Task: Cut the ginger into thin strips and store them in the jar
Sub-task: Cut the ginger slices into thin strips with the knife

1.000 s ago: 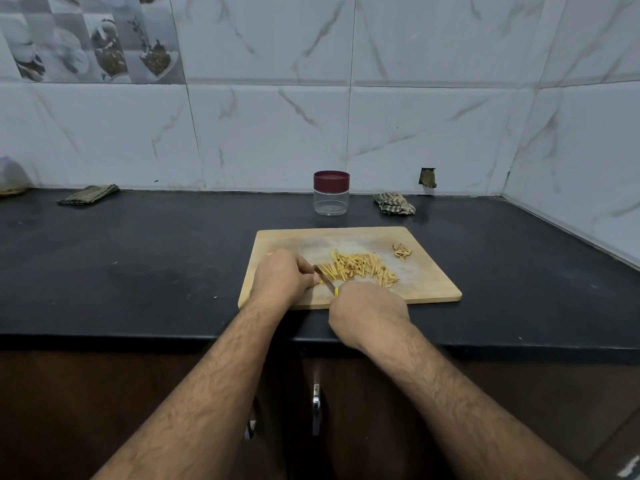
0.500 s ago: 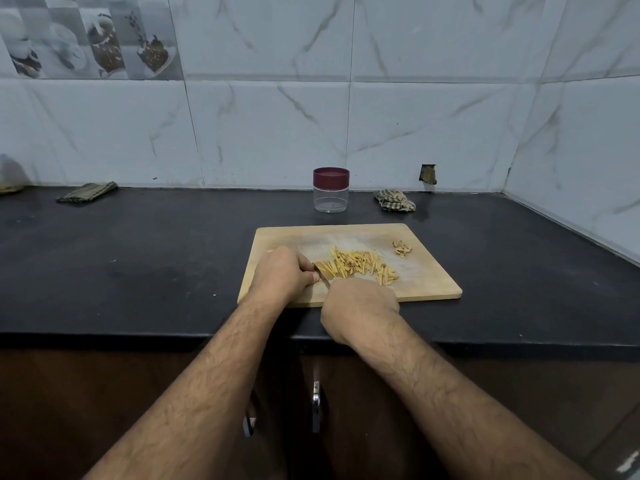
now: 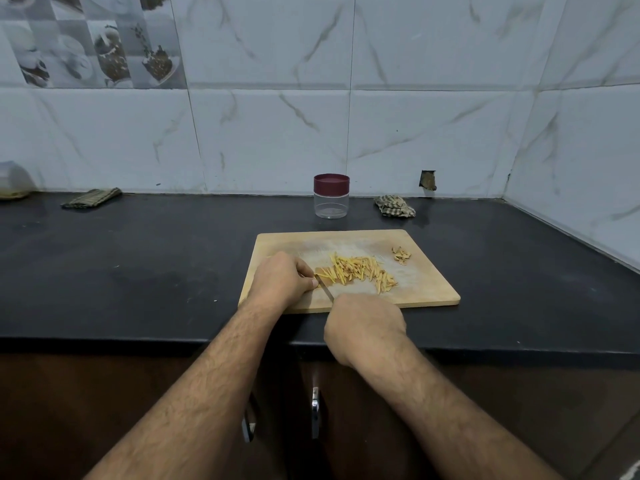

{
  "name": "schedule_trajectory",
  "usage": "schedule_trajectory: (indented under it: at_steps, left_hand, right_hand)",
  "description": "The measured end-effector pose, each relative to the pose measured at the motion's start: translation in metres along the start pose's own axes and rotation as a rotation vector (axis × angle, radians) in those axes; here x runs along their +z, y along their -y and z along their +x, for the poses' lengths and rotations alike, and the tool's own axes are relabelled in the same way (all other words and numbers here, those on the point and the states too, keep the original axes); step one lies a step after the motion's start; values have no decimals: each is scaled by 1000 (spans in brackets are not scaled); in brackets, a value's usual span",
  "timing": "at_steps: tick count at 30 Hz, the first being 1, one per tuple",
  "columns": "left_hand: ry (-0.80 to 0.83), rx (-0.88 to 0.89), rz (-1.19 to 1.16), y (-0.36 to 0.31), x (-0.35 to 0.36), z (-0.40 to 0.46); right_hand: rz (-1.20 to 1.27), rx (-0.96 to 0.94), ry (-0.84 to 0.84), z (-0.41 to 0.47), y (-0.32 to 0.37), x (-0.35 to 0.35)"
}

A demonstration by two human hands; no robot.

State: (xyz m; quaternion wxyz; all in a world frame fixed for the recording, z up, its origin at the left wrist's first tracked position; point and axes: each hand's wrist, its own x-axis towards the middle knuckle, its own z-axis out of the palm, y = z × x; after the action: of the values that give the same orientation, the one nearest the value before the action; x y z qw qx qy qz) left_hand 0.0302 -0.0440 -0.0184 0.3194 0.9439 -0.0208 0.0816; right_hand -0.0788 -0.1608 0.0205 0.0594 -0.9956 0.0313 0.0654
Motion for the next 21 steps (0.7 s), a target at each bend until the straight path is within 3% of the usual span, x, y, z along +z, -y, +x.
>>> schedule_trajectory:
  at_steps: [21]
  left_hand:
    - [1,-3,-37,-1,-2,-2]
  right_hand:
    - [71,-12,-72,4,-14,-1]
